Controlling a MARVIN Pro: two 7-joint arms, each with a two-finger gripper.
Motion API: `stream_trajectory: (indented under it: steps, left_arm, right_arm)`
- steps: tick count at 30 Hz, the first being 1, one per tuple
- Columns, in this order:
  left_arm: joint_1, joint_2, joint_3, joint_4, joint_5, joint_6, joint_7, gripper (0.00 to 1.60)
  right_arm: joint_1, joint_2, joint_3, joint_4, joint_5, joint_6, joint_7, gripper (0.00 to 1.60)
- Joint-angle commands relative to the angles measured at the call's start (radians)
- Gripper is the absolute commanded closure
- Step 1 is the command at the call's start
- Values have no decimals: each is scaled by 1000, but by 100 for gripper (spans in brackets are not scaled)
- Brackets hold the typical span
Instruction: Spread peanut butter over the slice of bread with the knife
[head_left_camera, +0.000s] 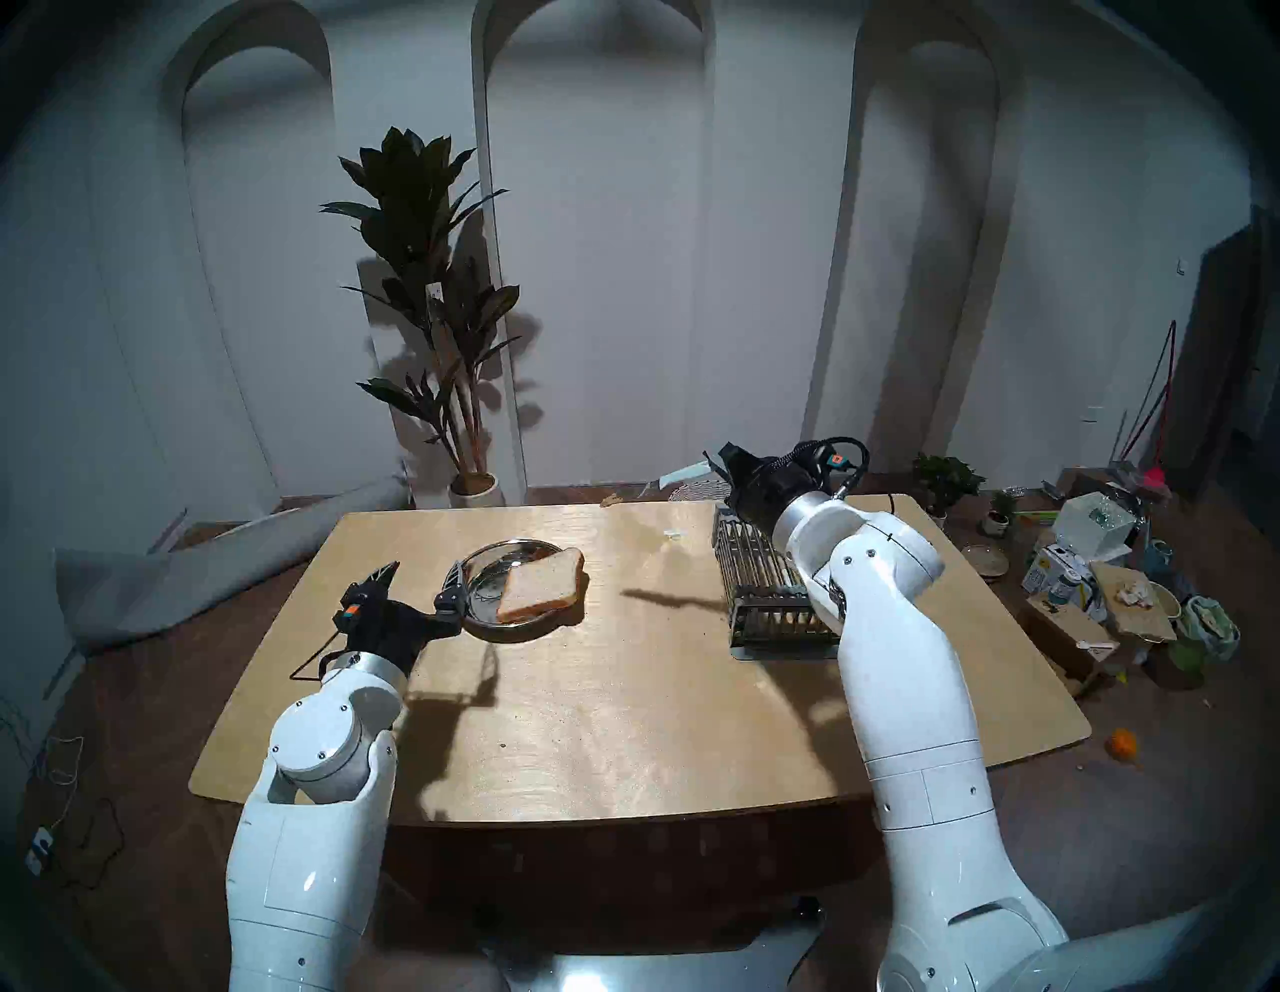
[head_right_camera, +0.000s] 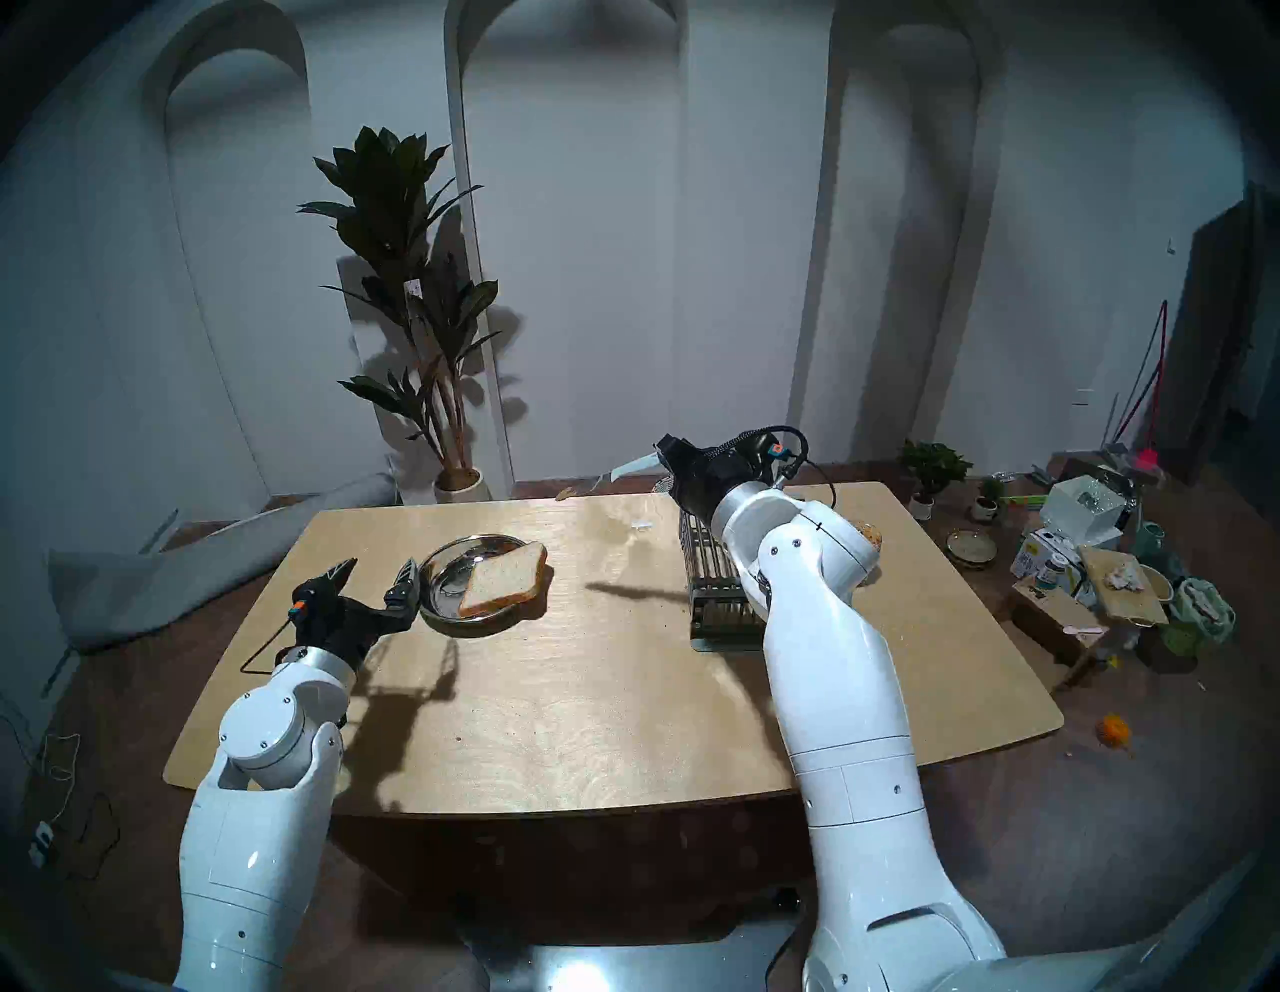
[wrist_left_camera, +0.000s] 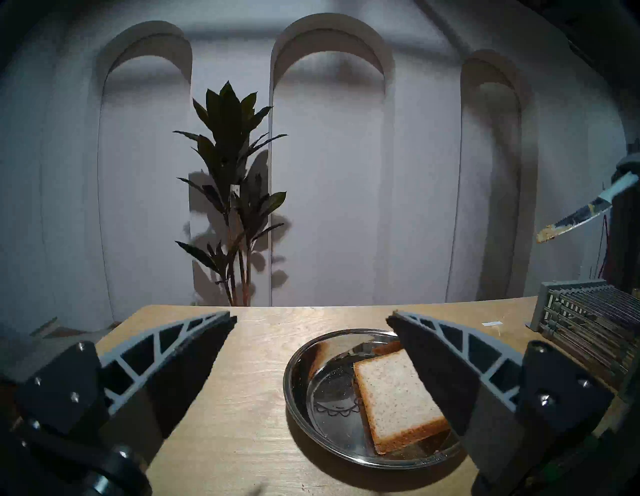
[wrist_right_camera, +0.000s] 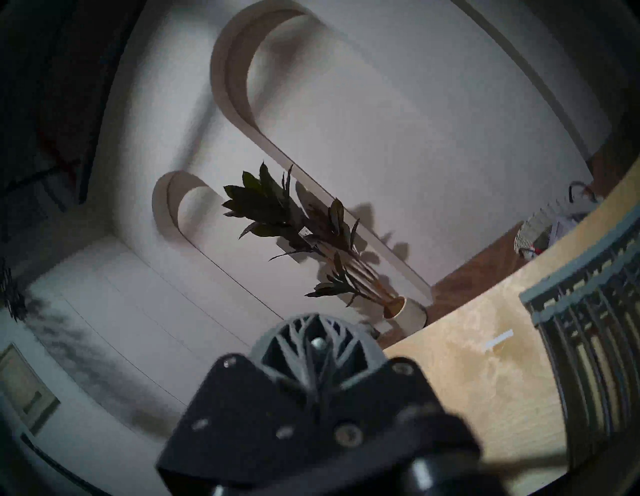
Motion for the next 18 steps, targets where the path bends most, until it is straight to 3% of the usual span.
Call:
stream_trajectory:
  steps: [1, 9, 18]
  left_arm:
    - [-113, 58, -28, 33, -78, 87, -79, 0]
    - [-177, 115, -55, 128, -173, 207, -209, 0]
    - [-254, 157, -84, 234, -330, 383, -371, 0]
  right_arm:
    - [52, -83, 26, 92, 157, -5, 31, 160]
    - [103, -127, 43, 202, 278, -3, 51, 160]
    - [152, -162, 59, 291, 344, -5, 67, 160]
